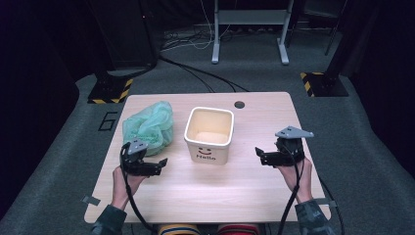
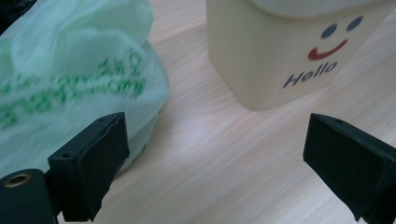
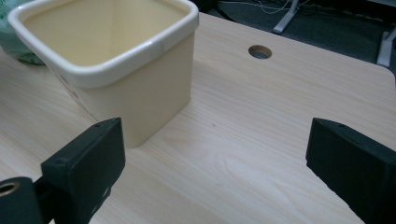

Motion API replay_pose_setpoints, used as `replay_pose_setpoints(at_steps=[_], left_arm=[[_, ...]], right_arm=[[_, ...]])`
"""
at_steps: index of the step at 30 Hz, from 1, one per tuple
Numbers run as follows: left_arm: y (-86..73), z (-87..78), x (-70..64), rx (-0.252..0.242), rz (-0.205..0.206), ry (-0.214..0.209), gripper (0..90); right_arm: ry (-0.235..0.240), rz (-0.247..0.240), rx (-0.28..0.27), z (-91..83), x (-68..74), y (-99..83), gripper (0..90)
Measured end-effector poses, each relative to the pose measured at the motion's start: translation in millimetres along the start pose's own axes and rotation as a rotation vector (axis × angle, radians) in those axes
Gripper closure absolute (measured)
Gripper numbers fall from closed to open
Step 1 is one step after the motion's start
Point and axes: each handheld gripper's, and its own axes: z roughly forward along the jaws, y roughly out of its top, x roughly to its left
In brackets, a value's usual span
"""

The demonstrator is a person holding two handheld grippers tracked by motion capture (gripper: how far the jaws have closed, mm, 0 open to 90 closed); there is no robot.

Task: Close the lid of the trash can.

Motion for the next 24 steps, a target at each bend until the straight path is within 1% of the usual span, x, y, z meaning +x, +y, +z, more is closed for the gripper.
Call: replay_pose_setpoints(at_steps=[1,2,3,5,6,7,8,9,10,13,14,15,16,17,18,19,20,21,22,24], left_arm=[[-5.7,-2.0,1.5,-0.001,-0.005,0.005,6.5],[-5.7,-2.0,1.5,-0.001,-0.005,0.005,6.5],[-17.5,-6.3,4.6,-0.001,-0.012,0.022,6.4],[-30.4,-8.2,9.2,0.001,-0.031,0.022,6.2],[-30.4,-8.2,9.2,0.001,-0.031,0.022,6.0],[-45.2,-7.2,13.9,0.006,-0.050,0.037,5.9],[-45.2,-7.2,13.9,0.006,-0.050,0.037,5.8],[-55.0,-5.5,17.2,0.019,-0.062,0.037,5.3],[-68.9,-1.4,21.4,0.042,-0.078,0.042,4.7],[-90.5,6.8,26.4,0.063,-0.104,0.052,4.2],[-90.5,6.8,26.4,0.063,-0.104,0.052,3.5],[-96.1,9.8,27.5,0.070,-0.111,0.054,3.5],[-101.1,12.6,28.4,0.080,-0.109,0.061,3.2],[-105.0,15.7,28.6,0.086,-0.112,0.070,2.6],[-110.9,20.9,29.2,0.094,-0.123,0.074,2.7],[-112.7,23.3,29.5,0.097,-0.126,0.078,2.4],[-112.7,23.3,29.5,0.097,-0.126,0.078,2.2],[-113.8,26.7,28.1,0.107,-0.129,0.082,2.0],[-113.1,27.8,27.2,0.114,-0.120,0.093,1.2],[-112.2,29.0,26.5,0.117,-0.113,0.102,0.6]], right_arm=[[-0.011,0.000,0.005,-1.6,-0.4,-4.7,3.4],[-0.011,0.000,0.005,-1.6,-0.4,-4.7,3.4],[-0.037,-0.002,0.010,-4.3,-1.4,-16.6,3.4],[-0.048,0.003,0.018,-4.7,-3.2,-27.1,3.3],[-0.048,0.003,0.018,-4.7,-3.2,-27.1,3.3],[-0.069,0.013,0.029,-3.4,-6.9,-42.7,3.3],[-0.069,0.013,0.029,-3.4,-6.9,-42.7,3.3],[-0.074,0.043,0.040,0.9,-11.9,-59.6,3.2],[-0.084,0.051,0.046,3.3,-13.6,-66.8,3.2],[-0.128,0.066,0.098,16.3,-20.6,-97.4,2.8],[-0.128,0.066,0.098,16.3,-20.6,-97.4,2.8],[-0.129,0.084,0.121,21.0,-23.5,-107.3,1.9],[-0.123,0.105,0.134,25.2,-26.7,-116.6,1.9],[-0.136,0.124,0.153,30.9,-31.6,-131.3,1.4],[-0.132,0.139,0.151,32.8,-33.7,-136.8,1.4],[-0.134,0.151,0.156,34.7,-35.7,-141.0,0.9],[-0.134,0.151,0.156,34.7,-35.7,-141.0,0.9],[-0.145,0.162,0.156,36.9,-38.5,-146.5,1.0],[-0.144,0.168,0.165,38.1,-40.0,-147.9,1.0],[-0.142,0.171,0.168,38.6,-40.9,-148.2,1.0]])
